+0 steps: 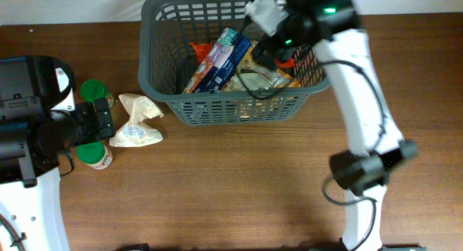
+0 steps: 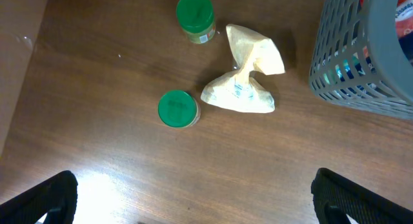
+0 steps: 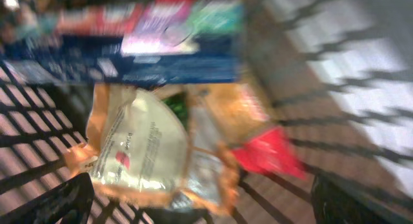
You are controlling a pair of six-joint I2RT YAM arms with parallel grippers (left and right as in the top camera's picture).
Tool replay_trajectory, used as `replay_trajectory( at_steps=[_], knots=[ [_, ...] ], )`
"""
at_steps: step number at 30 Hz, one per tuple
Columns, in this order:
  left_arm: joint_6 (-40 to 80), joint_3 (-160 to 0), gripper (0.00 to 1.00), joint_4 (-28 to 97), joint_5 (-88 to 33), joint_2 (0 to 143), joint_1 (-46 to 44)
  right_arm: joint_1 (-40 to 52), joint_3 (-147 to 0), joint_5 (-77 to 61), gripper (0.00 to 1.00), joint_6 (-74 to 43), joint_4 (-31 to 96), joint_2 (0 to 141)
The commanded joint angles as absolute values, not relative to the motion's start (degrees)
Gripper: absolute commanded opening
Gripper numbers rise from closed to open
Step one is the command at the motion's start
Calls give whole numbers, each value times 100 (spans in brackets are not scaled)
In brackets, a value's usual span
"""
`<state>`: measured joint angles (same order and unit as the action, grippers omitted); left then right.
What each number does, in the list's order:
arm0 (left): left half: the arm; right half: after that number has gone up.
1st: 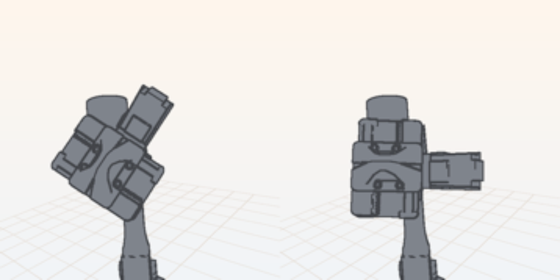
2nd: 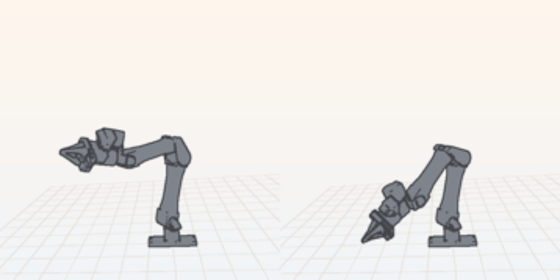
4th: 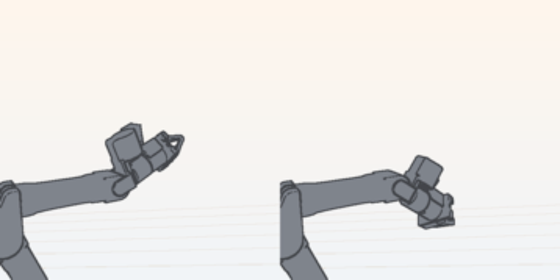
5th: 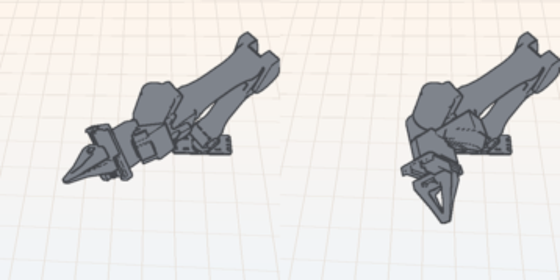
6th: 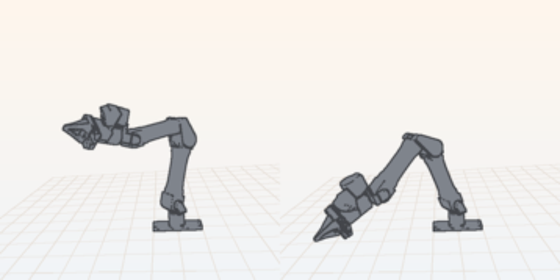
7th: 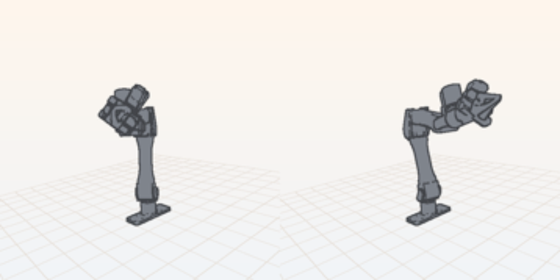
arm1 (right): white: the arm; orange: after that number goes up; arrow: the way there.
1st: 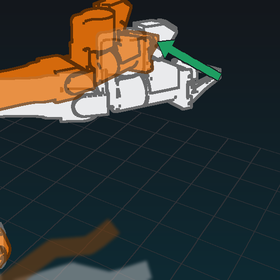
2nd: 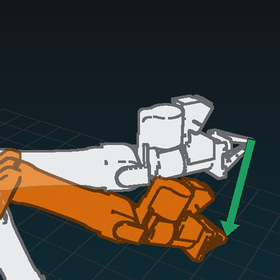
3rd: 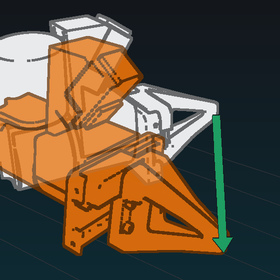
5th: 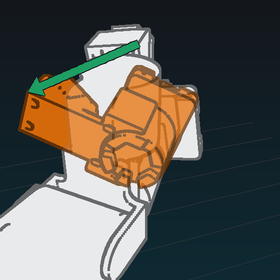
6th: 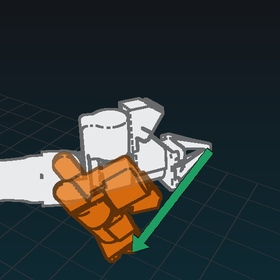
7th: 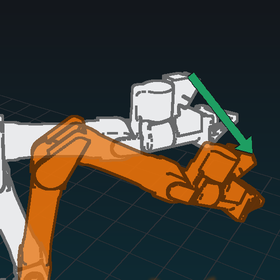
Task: Pack container
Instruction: 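Move the tissue pack over the basket and drop it in, then reach the left gripper to the crumpled beige pouch and grasp it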
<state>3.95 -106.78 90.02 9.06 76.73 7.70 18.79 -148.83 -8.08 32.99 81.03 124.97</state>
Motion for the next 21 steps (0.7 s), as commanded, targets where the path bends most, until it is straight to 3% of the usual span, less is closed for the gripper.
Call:
replay_trajectory(
  at_steps=[1,8,13,21],
  knots=[
    [386,-10691,99,9013,943,7693,805,1334,-15292,-506,99,2897,8101,11087],
    [386,-10691,99,9013,943,7693,805,-659,-15292,-628,99,1406,7885,10049],
    [384,-10691,99,9013,943,7693,805,-2338,-15141,-1573,98,338,8187,10097],
    [128,-10691,99,9083,1201,7693,805,-2897,-13856,-1653,99,244,8527,10320]
  ],
)
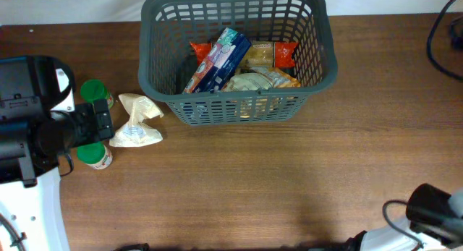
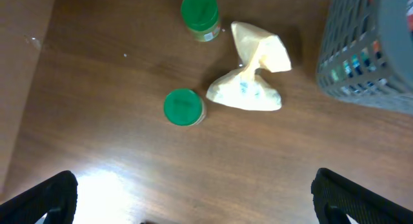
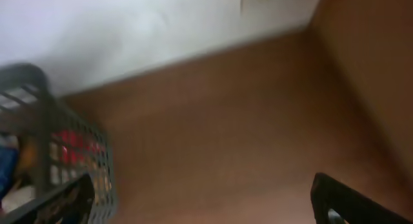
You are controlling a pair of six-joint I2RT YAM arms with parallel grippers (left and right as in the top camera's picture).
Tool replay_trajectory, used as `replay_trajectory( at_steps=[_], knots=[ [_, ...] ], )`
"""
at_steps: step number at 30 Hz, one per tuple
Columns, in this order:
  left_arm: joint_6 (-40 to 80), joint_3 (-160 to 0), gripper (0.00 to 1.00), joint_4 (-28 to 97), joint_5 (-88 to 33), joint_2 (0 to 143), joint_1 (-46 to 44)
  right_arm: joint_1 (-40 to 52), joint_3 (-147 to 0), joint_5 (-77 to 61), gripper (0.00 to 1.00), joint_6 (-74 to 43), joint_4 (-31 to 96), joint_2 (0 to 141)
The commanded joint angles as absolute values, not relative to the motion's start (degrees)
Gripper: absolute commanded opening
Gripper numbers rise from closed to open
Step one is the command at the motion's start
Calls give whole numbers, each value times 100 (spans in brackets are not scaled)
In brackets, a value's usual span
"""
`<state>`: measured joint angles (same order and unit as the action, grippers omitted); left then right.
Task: Pack container
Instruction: 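Reach the left gripper to the crumpled beige pouch and grasp it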
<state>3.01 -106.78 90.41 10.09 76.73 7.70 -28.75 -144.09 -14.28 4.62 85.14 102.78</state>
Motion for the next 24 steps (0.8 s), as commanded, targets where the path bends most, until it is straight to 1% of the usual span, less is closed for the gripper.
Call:
replay_trajectory(
  at_steps=[1,7,8,10,14,20,24],
  knots=[
    [128,-10691,99,9085,1201,7693,805,-2888,-13705,-1653,99,244,8527,10322],
    [132,-10691,99,9054,1155,7693,805,-2891,-12879,-1653,99,244,8508,10335],
    [196,-10691,99,9008,987,7693,805,-2891,-12792,-1653,99,244,8508,10335],
    [255,-10691,99,9161,178,7693,805,-2891,-12652,-1653,99,244,8506,10335],
    [257,-10691,99,8674,-392,7706,805,-2891,-12578,-1649,99,248,8510,10335],
    [259,-10691,99,7848,-370,7953,805,-2891,-12578,-1649,99,248,8510,10335],
    [257,-10691,99,7712,-338,8462,823,-2891,-12578,-1649,99,248,8510,10335]
  ],
)
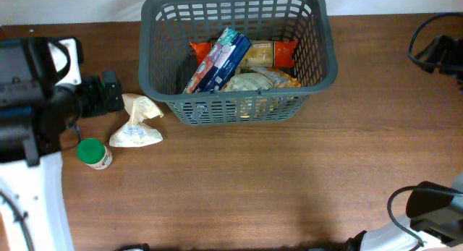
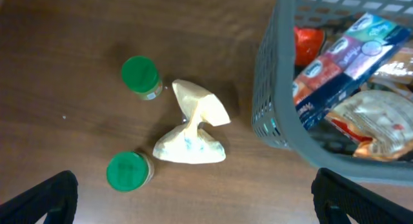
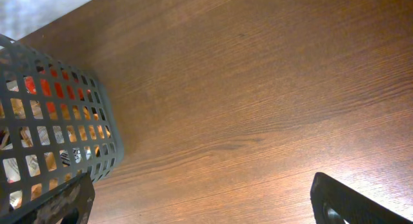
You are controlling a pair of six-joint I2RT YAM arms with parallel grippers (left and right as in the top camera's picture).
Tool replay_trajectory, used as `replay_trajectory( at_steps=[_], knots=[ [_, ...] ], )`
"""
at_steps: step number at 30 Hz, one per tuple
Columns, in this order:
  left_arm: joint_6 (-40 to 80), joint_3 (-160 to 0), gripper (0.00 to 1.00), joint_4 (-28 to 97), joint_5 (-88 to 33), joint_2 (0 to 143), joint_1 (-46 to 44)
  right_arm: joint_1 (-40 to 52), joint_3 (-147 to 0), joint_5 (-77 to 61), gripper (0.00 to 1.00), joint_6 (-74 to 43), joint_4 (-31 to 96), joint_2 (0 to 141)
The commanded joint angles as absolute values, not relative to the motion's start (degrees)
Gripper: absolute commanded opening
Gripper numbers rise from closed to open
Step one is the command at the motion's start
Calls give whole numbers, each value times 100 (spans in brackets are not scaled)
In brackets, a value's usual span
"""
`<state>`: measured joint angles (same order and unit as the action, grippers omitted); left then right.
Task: Pack container
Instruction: 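Reach the left gripper to the crumpled beige pouch and grasp it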
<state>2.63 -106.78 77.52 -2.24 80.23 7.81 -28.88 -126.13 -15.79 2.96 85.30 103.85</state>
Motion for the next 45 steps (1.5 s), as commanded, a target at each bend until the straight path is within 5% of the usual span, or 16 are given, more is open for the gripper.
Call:
replay_trajectory(
  at_steps=[1,19,23,32,35,38,43,45],
  knots=[
    [259,-10691,99,7717,-301,8654,860,-2891,-12578,-1649,99,248,8510,10335],
    [-1059,-10694,97,7430,-235,12346,1210,-2891,-12578,-1649,99,248,8510,10335],
    [-1435,-10694,89,7376,-231,12809,1149,-2891,-12578,-1649,99,248,8510,10335],
    [-1730,-10691,89,7061,19,13227,777,-2891,-12578,-1649,99,248,8510,10335],
    [-1734,-10691,79,7024,161,13319,655,-2891,-12578,-1649,99,248,8510,10335],
    [-1745,-10691,42,7006,200,13474,580,-2891,-12578,-1649,99,248,8510,10335],
    [-1455,-10698,2,7037,303,13520,567,-2891,-12578,-1649,99,248,8510,10335],
    [-1197,-10746,2,7183,301,13520,569,-2891,-12578,-1649,99,248,8510,10335]
  ],
)
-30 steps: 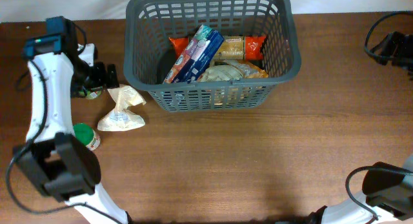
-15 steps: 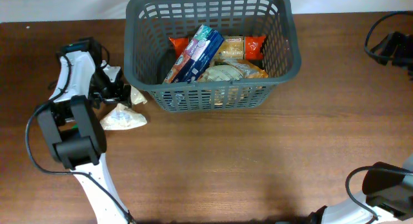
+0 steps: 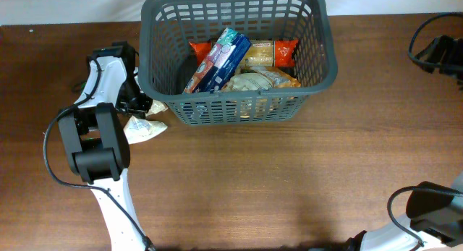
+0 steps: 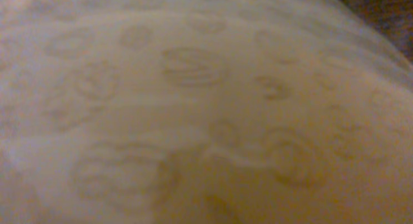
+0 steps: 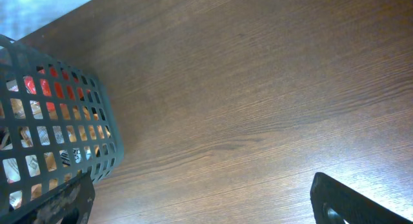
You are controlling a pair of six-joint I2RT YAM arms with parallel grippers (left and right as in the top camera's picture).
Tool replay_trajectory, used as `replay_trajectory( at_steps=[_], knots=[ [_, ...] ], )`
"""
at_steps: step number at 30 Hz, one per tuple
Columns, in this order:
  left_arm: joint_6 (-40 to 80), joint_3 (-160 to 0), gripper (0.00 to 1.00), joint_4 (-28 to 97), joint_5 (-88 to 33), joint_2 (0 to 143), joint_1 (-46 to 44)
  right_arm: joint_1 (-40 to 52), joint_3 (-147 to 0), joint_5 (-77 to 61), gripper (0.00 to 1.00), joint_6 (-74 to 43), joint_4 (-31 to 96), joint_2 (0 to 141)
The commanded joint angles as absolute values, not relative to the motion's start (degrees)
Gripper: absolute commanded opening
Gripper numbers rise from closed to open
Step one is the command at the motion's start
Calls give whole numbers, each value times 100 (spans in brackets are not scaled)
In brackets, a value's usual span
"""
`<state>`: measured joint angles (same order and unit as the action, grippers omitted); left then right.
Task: Pack container
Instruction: 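Reach the left gripper to the crumpled beige pouch and grasp it, then lift the pouch with the left gripper and release it into the basket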
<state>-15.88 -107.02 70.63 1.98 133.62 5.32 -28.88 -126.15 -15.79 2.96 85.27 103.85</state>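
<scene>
A grey plastic basket (image 3: pixel 239 110) stands at the back of the table and holds a blue box (image 3: pixel 217 59) and several orange and red packets. A crumpled cream bag (image 3: pixel 142 128) lies against its left wall. My left gripper (image 3: pixel 137 103) is down on that bag. The bag's surface (image 4: pixel 206 108) fills the whole left wrist view, so the fingers are hidden. My right gripper (image 5: pixel 206 201) hangs open over bare wood far to the right of the basket (image 5: pixel 58 121), with nothing in it.
The left arm's white link (image 3: pixel 101 84) and its base (image 3: pixel 94 146) cover the table left of the bag. The right arm (image 3: pixel 436 52) sits at the table's right edge. Brown wooden tabletop (image 3: pixel 275 186) lies in front of the basket.
My left arm has gone from high above the table's left side down onto the cream bag beside the basket. The two green-lidded jars no longer show. The right arm has not moved.
First my right gripper hung open inside the basket over the packets while the left hovered above the jars and bag. Then the right arm was away at the right edge, where it stays. The left was higher, seeing the basket, and now is down on the bag.
</scene>
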Motion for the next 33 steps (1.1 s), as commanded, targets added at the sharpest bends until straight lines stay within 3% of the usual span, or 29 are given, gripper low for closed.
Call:
replay_trajectory(
  at_steps=[1,6,13,21,26,33],
  knots=[
    [-1111,-10807,2,7297,296,13520,578,-2891,-12578,-1649,99,248,8510,10335],
    [-1116,-11636,2,8204,283,13491,578,-2891,-12578,-1649,99,248,8510,10335],
    [-1120,-14444,2,9657,283,13430,572,-2891,-12578,-1649,99,248,8510,10335],
    [-1712,-17780,2,9037,259,12969,307,-2891,-12578,-1649,99,248,8510,10335],
    [-3273,-17957,2,8003,-60,12433,-578,-2891,-12578,-1649,99,248,8510,10335],
    [-4954,-17509,2,7902,-244,12685,-1925,-2891,-12578,-1649,99,248,8510,10335]
  ],
)
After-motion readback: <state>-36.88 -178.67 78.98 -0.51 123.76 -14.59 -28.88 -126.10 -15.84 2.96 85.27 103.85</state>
